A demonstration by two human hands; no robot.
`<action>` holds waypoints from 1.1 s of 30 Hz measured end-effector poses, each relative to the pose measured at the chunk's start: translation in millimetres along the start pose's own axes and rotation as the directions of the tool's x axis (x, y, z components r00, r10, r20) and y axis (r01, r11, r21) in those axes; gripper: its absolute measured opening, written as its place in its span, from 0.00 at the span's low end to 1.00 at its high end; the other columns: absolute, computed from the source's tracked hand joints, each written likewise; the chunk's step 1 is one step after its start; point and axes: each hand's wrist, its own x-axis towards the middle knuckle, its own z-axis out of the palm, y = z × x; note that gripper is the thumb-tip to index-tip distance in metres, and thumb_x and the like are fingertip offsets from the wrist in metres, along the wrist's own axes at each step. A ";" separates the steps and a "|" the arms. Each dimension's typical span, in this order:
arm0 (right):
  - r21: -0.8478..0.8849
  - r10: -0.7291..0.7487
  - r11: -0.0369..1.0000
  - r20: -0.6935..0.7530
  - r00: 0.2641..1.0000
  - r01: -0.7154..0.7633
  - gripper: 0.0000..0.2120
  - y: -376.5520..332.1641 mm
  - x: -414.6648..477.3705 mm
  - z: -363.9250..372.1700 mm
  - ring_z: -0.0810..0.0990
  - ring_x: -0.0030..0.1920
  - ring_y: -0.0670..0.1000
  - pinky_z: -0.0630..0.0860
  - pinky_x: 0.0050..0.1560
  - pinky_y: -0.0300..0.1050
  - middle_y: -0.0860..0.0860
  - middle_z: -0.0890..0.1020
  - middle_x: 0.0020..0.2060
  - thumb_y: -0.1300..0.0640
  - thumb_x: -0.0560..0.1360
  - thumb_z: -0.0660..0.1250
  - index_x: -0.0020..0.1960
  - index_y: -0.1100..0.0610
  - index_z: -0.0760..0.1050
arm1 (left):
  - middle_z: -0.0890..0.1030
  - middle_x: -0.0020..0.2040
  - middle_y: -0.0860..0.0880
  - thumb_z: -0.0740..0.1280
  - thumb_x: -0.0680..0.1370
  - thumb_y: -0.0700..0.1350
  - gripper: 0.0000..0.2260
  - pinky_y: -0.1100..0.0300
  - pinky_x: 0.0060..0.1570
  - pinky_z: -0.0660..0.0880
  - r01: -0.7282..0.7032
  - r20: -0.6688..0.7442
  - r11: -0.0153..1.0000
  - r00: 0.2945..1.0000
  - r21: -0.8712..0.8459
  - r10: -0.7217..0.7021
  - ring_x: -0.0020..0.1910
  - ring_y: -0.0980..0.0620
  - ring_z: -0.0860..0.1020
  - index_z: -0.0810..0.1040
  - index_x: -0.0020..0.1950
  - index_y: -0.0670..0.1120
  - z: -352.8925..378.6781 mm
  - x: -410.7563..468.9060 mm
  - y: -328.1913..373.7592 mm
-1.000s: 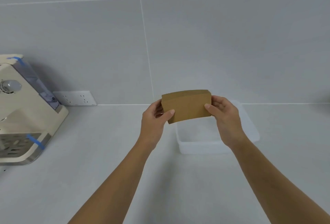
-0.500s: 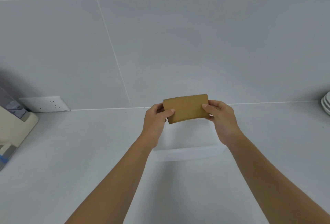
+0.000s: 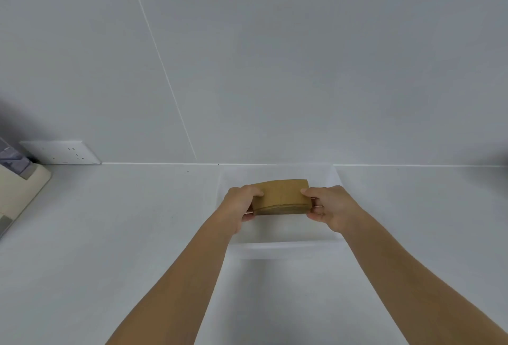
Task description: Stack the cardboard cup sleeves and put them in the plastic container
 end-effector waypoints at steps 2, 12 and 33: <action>-0.041 0.010 0.999 -0.001 1.000 -0.010 0.16 0.4 5.0 2.3 0.80 0.47 0.58 0.76 0.48 0.50 0.62 0.79 0.51 0.64 0.72 0.69 0.58 0.67 0.74 | 0.76 0.54 0.43 0.66 0.73 0.42 0.16 0.54 0.50 0.76 0.025 -0.011 0.999 1.000 -0.027 -0.026 0.48 0.47 0.75 0.73 0.59 0.41 1.6 5.0 -0.4; -0.139 -0.014 0.990 -0.019 1.000 0.012 0.14 -0.5 23.5 13.3 0.80 0.49 0.58 0.77 0.47 0.48 0.62 0.80 0.52 0.64 0.72 0.70 0.55 0.69 0.74 | 0.71 0.55 0.45 0.64 0.74 0.44 0.18 0.50 0.62 0.72 0.041 -0.102 0.999 0.994 -0.013 -0.042 0.54 0.45 0.72 0.68 0.63 0.42 9.7 25.0 -2.9; -0.193 -0.053 0.981 -0.076 0.996 0.038 0.17 3.5 32.9 21.2 0.77 0.55 0.56 0.75 0.51 0.46 0.58 0.77 0.53 0.55 0.75 0.66 0.58 0.65 0.72 | 0.67 0.70 0.45 0.60 0.78 0.54 0.27 0.53 0.61 0.64 -0.010 -0.088 0.995 0.996 0.095 0.018 0.67 0.43 0.68 0.61 0.72 0.41 17.4 30.4 -5.8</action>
